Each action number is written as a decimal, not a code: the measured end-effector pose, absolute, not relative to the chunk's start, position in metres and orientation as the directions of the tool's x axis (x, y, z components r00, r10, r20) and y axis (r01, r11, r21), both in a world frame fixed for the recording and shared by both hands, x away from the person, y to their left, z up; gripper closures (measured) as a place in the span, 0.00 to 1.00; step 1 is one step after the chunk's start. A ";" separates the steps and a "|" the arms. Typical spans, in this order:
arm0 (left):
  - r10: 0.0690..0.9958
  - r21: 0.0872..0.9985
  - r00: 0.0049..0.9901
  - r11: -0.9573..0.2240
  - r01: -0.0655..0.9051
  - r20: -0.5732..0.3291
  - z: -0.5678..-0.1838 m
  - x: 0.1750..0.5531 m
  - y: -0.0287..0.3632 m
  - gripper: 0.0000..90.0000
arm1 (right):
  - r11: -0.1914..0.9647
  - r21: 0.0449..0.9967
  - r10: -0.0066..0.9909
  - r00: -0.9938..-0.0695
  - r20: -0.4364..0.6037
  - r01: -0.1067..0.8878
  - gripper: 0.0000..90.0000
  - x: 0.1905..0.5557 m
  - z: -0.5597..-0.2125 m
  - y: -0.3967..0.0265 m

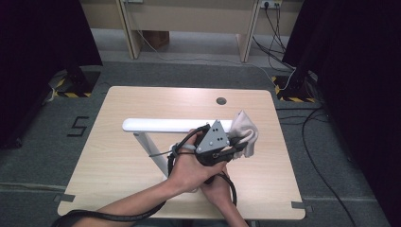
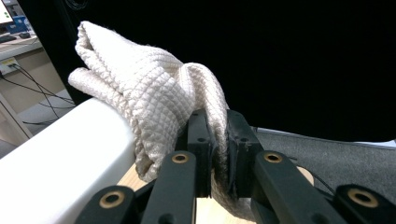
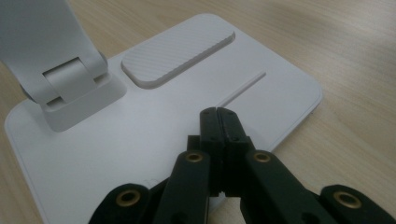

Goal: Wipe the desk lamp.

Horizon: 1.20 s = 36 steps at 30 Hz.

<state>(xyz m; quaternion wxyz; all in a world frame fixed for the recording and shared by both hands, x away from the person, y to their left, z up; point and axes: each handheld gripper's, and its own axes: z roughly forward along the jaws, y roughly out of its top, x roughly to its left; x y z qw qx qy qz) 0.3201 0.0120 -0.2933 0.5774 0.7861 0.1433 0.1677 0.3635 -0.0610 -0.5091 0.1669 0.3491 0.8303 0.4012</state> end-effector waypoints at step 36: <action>0.483 0.946 0.870 -0.316 0.069 0.098 -0.308 0.326 0.022 0.91 | 0.453 0.781 0.709 -0.705 -0.023 0.430 1.00 0.362 -0.509 -0.060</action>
